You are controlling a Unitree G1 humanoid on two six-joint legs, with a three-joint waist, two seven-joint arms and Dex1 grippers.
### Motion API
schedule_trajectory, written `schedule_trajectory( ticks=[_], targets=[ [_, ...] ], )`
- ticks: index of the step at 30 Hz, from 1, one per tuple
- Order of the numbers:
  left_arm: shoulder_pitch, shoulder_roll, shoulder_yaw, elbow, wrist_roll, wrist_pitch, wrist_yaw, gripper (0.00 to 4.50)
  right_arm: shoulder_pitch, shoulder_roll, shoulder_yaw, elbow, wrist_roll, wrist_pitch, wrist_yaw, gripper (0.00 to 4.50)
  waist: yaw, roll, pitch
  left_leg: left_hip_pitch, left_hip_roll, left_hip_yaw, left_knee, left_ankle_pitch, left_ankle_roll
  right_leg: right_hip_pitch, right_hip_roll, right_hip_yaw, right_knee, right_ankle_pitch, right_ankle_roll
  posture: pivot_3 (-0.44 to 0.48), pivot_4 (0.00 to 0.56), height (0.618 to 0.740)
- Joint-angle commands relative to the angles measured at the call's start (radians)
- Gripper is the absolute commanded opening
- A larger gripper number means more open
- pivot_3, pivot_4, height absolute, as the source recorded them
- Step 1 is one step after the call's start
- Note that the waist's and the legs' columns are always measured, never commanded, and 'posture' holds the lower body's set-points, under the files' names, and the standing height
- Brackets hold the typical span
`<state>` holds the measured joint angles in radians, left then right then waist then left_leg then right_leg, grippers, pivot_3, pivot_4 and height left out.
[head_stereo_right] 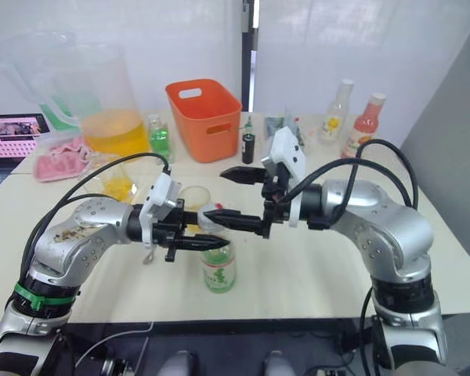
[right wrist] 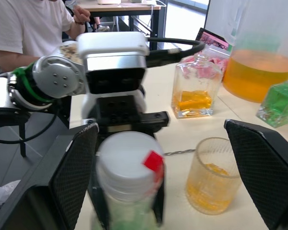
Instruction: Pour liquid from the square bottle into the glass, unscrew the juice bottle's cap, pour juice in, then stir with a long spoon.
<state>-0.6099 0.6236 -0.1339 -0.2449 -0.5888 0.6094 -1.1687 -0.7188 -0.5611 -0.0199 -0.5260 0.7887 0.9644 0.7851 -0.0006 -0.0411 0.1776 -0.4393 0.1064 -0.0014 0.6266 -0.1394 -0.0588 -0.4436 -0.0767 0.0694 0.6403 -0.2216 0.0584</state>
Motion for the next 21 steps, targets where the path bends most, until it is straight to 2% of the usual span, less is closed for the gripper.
schedule_trajectory(
  ticks=[1,10,11,12,14,18,21],
  targets=[
    [-0.002,-0.005,-0.022,0.016,0.029,-0.016,0.002,1.40,0.008,0.011,-0.041,-0.075,0.076,0.049,-0.086,4.44,0.001,0.000,0.000,0.000,0.000,0.000,0.000,0.000,0.000,0.000,0.000,0.000,0.000,0.000,0.000,0.000,0.150,0.703],
    [-0.009,-0.007,-0.033,0.027,0.037,-0.030,-0.005,1.40,0.041,0.035,-0.015,-0.111,0.120,0.094,-0.224,4.44,0.003,0.000,0.000,0.000,0.000,0.000,0.000,0.000,0.000,0.001,0.000,0.000,-0.001,0.000,0.000,0.000,0.150,0.703],
    [-0.009,-0.004,-0.037,0.027,0.042,-0.034,-0.006,1.40,0.044,0.032,-0.012,-0.111,0.117,0.094,-0.228,3.93,0.004,0.000,0.000,0.000,0.000,0.000,0.000,0.000,0.000,0.001,0.000,0.000,-0.001,0.000,0.000,0.000,0.150,0.703],
    [-0.009,-0.003,-0.039,0.026,0.044,-0.036,-0.007,1.40,0.044,0.030,-0.011,-0.112,0.120,0.093,-0.230,3.72,0.004,0.000,0.000,0.000,0.000,0.000,0.000,0.000,0.000,0.001,0.000,0.000,-0.002,0.000,0.000,0.000,0.150,0.703],
    [-0.008,-0.003,-0.040,0.026,0.044,-0.036,-0.005,1.40,0.046,0.034,-0.011,-0.114,0.134,0.091,-0.233,2.94,0.004,0.000,0.000,0.000,0.000,0.000,0.000,0.000,0.000,0.001,0.000,0.000,-0.002,0.000,0.000,0.000,0.150,0.703],
    [-0.006,-0.003,-0.038,0.026,0.045,-0.036,0.001,1.40,0.049,0.013,0.006,-0.110,0.138,0.079,-0.208,1.69,0.004,0.000,0.000,0.000,0.000,0.000,0.000,0.000,0.000,0.001,0.000,0.000,-0.002,0.000,0.000,0.000,0.150,0.703],
    [-0.001,0.000,-0.035,0.019,0.044,-0.035,0.006,1.40,0.043,-0.008,0.033,-0.095,0.119,0.056,-0.172,1.65,0.004,0.000,0.000,0.000,0.000,0.000,0.000,0.000,0.000,0.002,0.000,0.000,-0.003,0.000,0.000,0.000,0.150,0.703]
  ],
)
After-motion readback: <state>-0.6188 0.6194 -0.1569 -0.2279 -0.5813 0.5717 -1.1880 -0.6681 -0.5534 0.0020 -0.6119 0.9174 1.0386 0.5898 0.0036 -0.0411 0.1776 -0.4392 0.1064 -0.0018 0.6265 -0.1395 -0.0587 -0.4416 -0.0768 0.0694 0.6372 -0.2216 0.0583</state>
